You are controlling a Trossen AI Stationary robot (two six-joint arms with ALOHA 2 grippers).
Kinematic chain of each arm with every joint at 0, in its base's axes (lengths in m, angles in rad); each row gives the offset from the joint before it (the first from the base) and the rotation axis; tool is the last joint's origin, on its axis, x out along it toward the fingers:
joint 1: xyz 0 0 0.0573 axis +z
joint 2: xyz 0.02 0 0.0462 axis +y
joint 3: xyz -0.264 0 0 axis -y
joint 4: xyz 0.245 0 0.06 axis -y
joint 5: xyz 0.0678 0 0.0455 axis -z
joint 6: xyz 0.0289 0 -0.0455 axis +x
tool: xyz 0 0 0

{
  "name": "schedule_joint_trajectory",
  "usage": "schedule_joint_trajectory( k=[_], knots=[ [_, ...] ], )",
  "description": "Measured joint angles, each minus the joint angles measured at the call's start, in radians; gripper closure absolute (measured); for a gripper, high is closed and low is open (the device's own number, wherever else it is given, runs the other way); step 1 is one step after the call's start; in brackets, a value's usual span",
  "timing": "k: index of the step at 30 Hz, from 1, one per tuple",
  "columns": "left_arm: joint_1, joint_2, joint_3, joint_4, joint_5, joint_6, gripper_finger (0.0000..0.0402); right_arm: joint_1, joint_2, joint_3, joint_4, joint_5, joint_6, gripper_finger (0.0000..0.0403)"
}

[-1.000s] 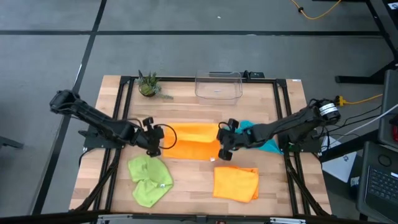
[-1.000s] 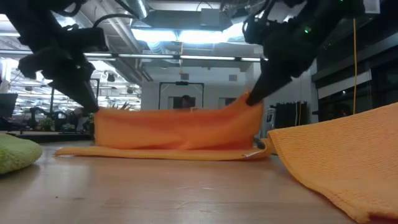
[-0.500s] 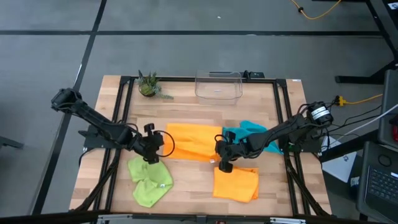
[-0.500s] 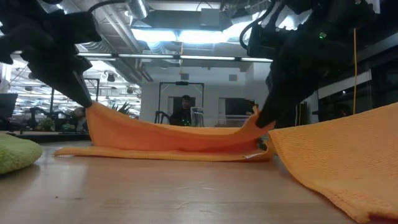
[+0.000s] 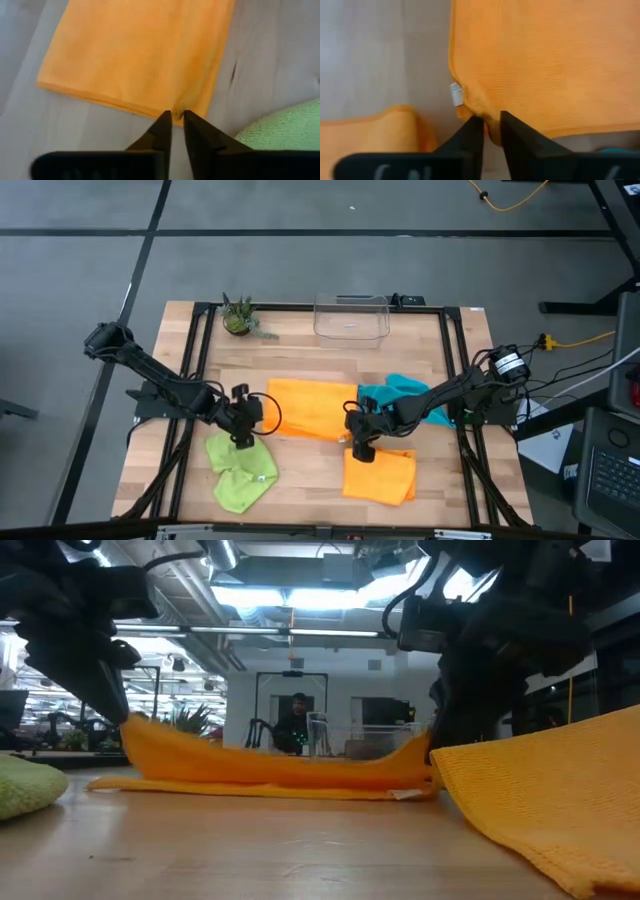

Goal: Fold microfiber towels
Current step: Fold the top orange towel on the table

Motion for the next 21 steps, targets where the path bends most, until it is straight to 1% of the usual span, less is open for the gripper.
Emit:
schedule_joint_trajectory(
  k=[4, 8, 11, 15, 17, 18, 21],
  knots=[
    [0.0, 0.0, 0.0, 0.0, 0.005, -0.047, 0.0303, 0.0, 0.0, 0.001, 0.013, -0.055, -0.002, 0.0285],
    [0.0, -0.016, 0.033, -0.009, 0.003, -0.046, 0.0266, 0.0, -0.015, 0.021, 0.006, -0.088, -0.005, 0.0261],
    [0.0, -0.032, 0.077, -0.014, -0.004, 0.004, 0.0255, -0.002, -0.034, 0.048, -0.004, -0.089, -0.035, 0.0255],
    [0.006, -0.046, 0.129, -0.016, -0.036, 0.066, 0.0255, -0.002, -0.064, 0.086, -0.023, -0.083, -0.107, 0.0254],
    [0.008, -0.048, 0.146, -0.021, -0.069, 0.081, 0.0257, -0.002, -0.074, 0.095, -0.026, -0.047, -0.135, 0.0254],
    [0.009, -0.048, 0.151, -0.021, -0.085, 0.085, 0.0257, -0.002, -0.074, 0.1, -0.026, -0.011, -0.138, 0.0254],
    [0.014, -0.048, 0.155, -0.026, -0.119, 0.115, 0.0257, -0.002, -0.074, 0.101, -0.013, 0.194, -0.106, 0.0254]
  ],
)
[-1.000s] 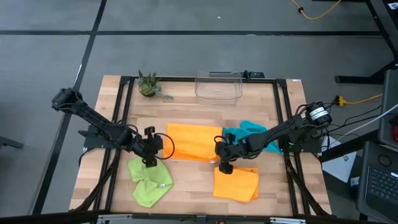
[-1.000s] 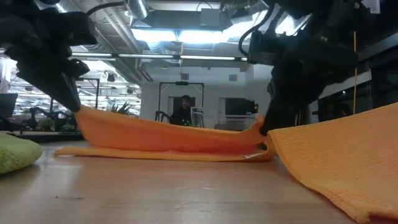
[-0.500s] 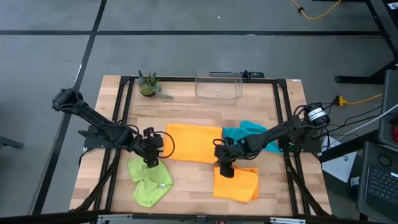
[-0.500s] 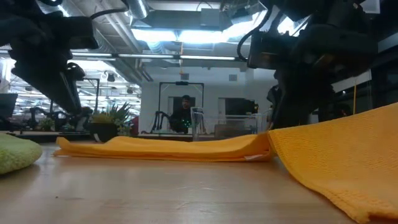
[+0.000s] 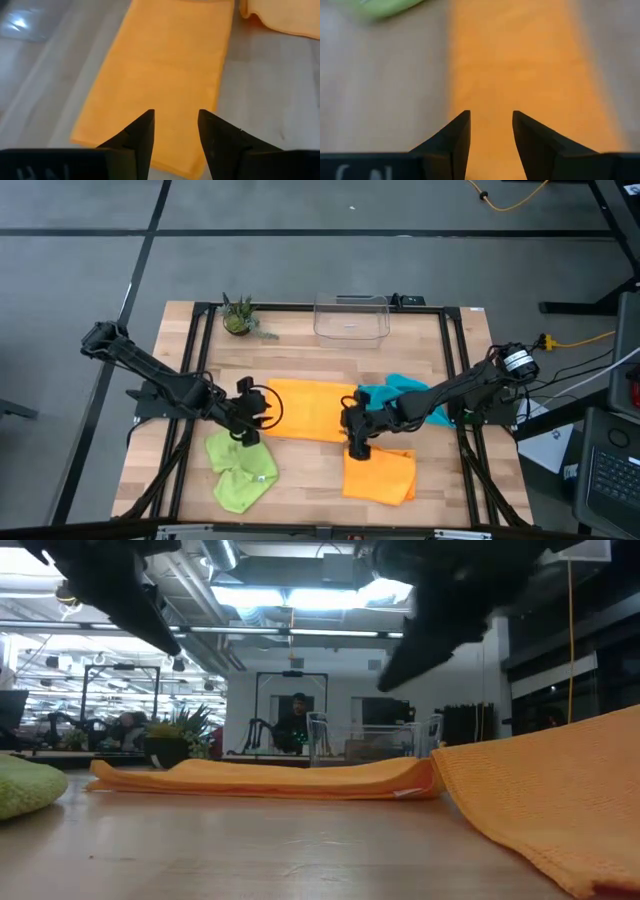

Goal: Fold microfiber towels
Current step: Fold the top orange towel on the table

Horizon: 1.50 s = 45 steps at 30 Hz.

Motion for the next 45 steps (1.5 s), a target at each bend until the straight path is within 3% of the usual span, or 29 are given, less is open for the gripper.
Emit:
schedule_joint_trajectory(
  k=[2, 4, 12, 16, 18, 24, 32, 36, 38, 42, 45],
  knots=[
    [0.001, 0.0, 0.001, 0.001, -0.032, 0.031, 0.0258, -0.004, 0.009, -0.001, 0.028, 0.115, 0.059, 0.0254],
    [0.001, 0.0, 0.001, 0.001, -0.068, 0.07, 0.0258, -0.017, 0.019, -0.003, 0.031, 0.139, 0.107, 0.0254],
    [0.006, 0.0, 0.001, 0.006, -0.098, 0.075, 0.0258, -0.112, 0.136, -0.004, 0.054, 0.015, 0.313, 0.0254],
    [0.006, 0.0, 0.001, 0.006, -0.098, 0.075, 0.0258, -0.136, 0.197, 0.0, 0.195, 0.013, 0.361, 0.0254],
    [0.006, 0.0, 0.001, 0.006, -0.099, 0.074, 0.0258, -0.14, 0.23, 0.009, 0.293, 0.052, 0.368, 0.0254],
    [0.006, 0.0, 0.001, 0.006, -0.099, 0.072, 0.0258, -0.138, 0.382, 0.048, 0.513, 0.32, 0.365, 0.0254],
    [0.006, 0.0, 0.001, 0.007, -0.1, 0.072, 0.0258, -0.132, 0.569, 0.138, 0.644, 0.352, 0.361, 0.0254],
    [0.006, 0.0, 0.001, 0.007, -0.099, 0.072, 0.0258, -0.129, 0.639, 0.2, 0.668, 0.364, 0.245, 0.0254],
    [0.006, 0.001, 0.001, 0.007, -0.099, 0.072, 0.0258, -0.129, 0.66, 0.218, 0.672, 0.333, 0.115, 0.0253],
    [0.006, 0.001, 0.001, 0.006, -0.099, 0.072, 0.0258, -0.145, 0.668, 0.222, 0.682, 0.159, -0.148, 0.0254],
    [0.006, 0.001, 0.001, 0.006, -0.099, 0.072, 0.0258, -0.185, 0.661, 0.222, 0.69, -0.108, -0.34, 0.0254]
  ],
)
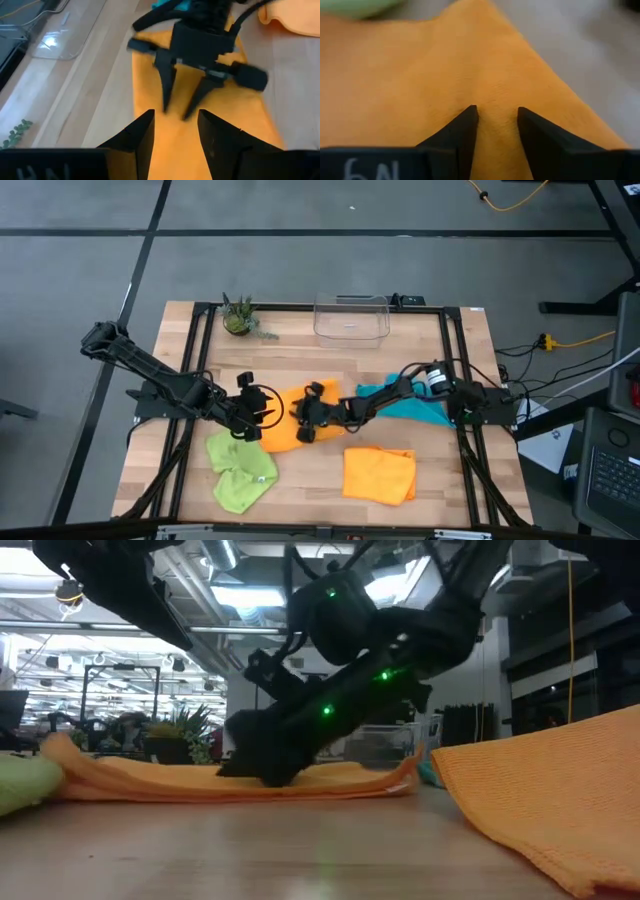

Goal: Fold microfiber towels
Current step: Fold the top orange towel on the table

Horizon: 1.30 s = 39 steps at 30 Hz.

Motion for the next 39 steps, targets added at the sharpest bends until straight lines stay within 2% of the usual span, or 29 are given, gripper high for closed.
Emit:
schedule_joint_trajectory(
  k=[3, 5, 7, 12, 17, 21, 24, 27, 30, 32, 37, 39],
  knots=[
    [0.0, 0.0, 0.0, -0.004, 0.0, 0.0, 0.0258, -0.055, 0.002, 0.0, 0.02, -0.309, -0.096, 0.0254],
    [0.0, 0.0, 0.0, -0.004, 0.001, 0.0, 0.0258, -0.094, 0.003, 0.0, 0.017, -0.453, -0.139, 0.0253],
    [0.0, 0.0, 0.0, -0.004, 0.001, 0.0, 0.0258, -0.132, 0.004, -0.001, 0.009, -0.553, -0.186, 0.0253],
    [0.0, 0.0, 0.0, -0.004, 0.01, 0.0, 0.0258, -0.206, 0.007, 0.02, -0.02, -0.674, -0.246, 0.0253],
    [0.0, 0.0, 0.0, -0.004, 0.01, -0.001, 0.0258, -0.243, 0.003, 0.1, -0.06, -0.638, -0.202, 0.0253],
    [0.0, 0.0, 0.0, -0.004, 0.01, -0.003, 0.0258, -0.239, -0.04, 0.153, -0.153, -0.575, -0.093, 0.0253],
    [0.0, 0.0, 0.0, -0.006, 0.01, -0.007, 0.0258, -0.214, -0.105, 0.175, -0.238, -0.428, 0.067, 0.0253],
    [-0.001, 0.0, 0.0, -0.011, 0.011, -0.007, 0.0258, -0.162, -0.118, 0.165, -0.247, -0.15, 0.229, 0.0253],
    [-0.001, 0.0, 0.0, -0.011, 0.011, -0.007, 0.0258, -0.092, -0.097, 0.163, -0.227, 0.168, 0.277, 0.0253],
    [-0.001, 0.0, 0.0, -0.011, 0.011, -0.007, 0.0258, -0.051, -0.081, 0.165, -0.227, 0.297, 0.314, 0.0253],
    [-0.001, 0.0, 0.0, -0.012, 0.01, -0.007, 0.0258, 0.019, -0.072, 0.165, -0.204, 0.349, 0.421, 0.0253],
    [-0.001, 0.0, 0.0, -0.011, 0.01, -0.007, 0.0258, 0.04, -0.073, 0.165, -0.205, 0.42, 0.482, 0.0253]
  ],
)
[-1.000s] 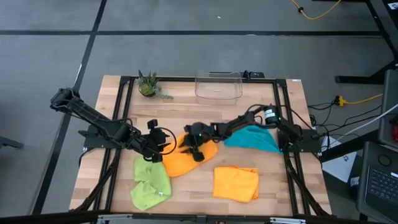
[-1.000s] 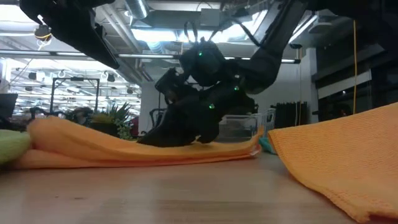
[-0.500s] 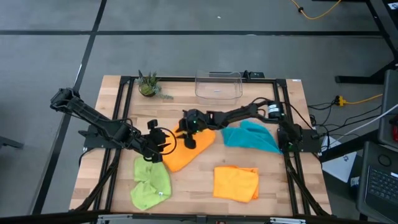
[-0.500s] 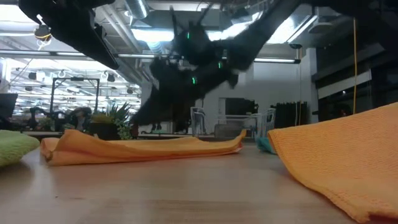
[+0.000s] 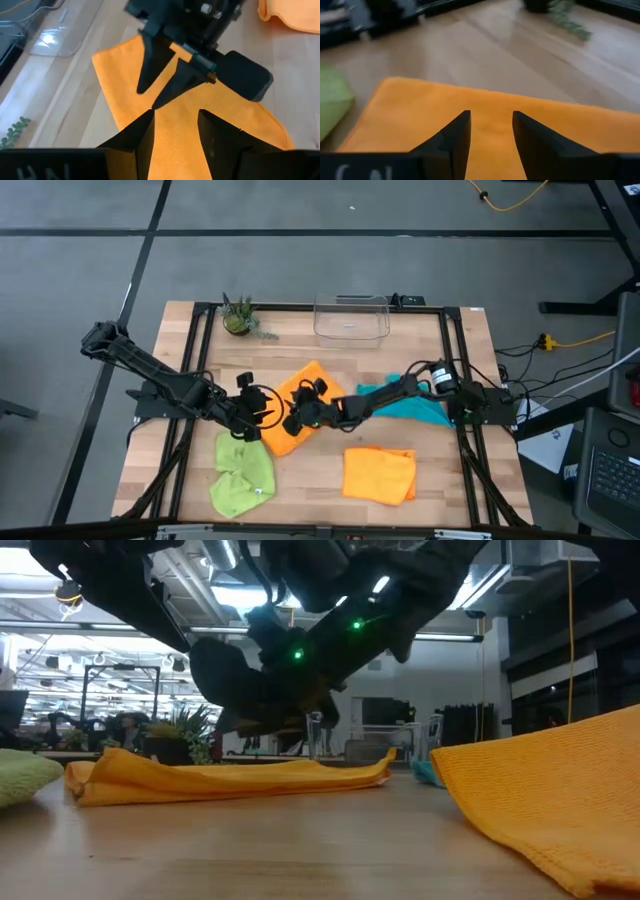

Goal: Fold microfiber towels
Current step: Fold the top orange towel on the table

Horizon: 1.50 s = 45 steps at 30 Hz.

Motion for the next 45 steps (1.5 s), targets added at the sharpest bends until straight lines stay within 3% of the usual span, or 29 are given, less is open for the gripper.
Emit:
schedule_joint_trajectory(
  k=[5, 12, 15, 20, 22, 26, 28, 34, 45],
  knots=[
    [0.0, 0.0, 0.0, 0.0, 0.0, -0.001, 0.0258, 0.019, 0.048, 0.002, 0.012, 0.149, 0.105, 0.0253],
    [0.0, 0.0, 0.0, 0.002, -0.001, -0.002, 0.0258, 0.019, 0.146, 0.002, 0.085, 0.14, 0.141, 0.0253],
    [0.0, 0.0, 0.0, 0.001, -0.001, -0.002, 0.0258, 0.013, 0.163, 0.006, 0.103, 0.085, 0.036, 0.0253],
    [0.0, 0.0, 0.0, 0.0, -0.002, 0.004, 0.0258, -0.026, 0.155, 0.008, 0.122, -0.122, -0.236, 0.0254],
    [0.0, 0.0, 0.0, 0.0, -0.002, 0.004, 0.0258, -0.059, 0.155, 0.014, 0.145, -0.275, -0.37, 0.0254],
    [0.0, 0.0, 0.0, 0.0, -0.002, 0.003, 0.0258, -0.145, 0.159, 0.055, 0.136, -0.69, -0.59, 0.0254],
    [0.0, 0.0, 0.0, 0.0, 0.0, 0.003, 0.0258, -0.186, 0.161, 0.063, 0.127, -0.811, -0.641, 0.0254],
    [0.0, 0.0, 0.0, 0.0, 0.001, 0.002, 0.0258, -0.284, 0.16, 0.096, 0.034, -0.977, -0.748, 0.0254],
    [0.0, 0.0, 0.0, 0.0, 0.003, 0.0, 0.0258, -0.306, 0.171, 0.419, -0.546, -1.048, -0.783, 0.0253]
  ],
)
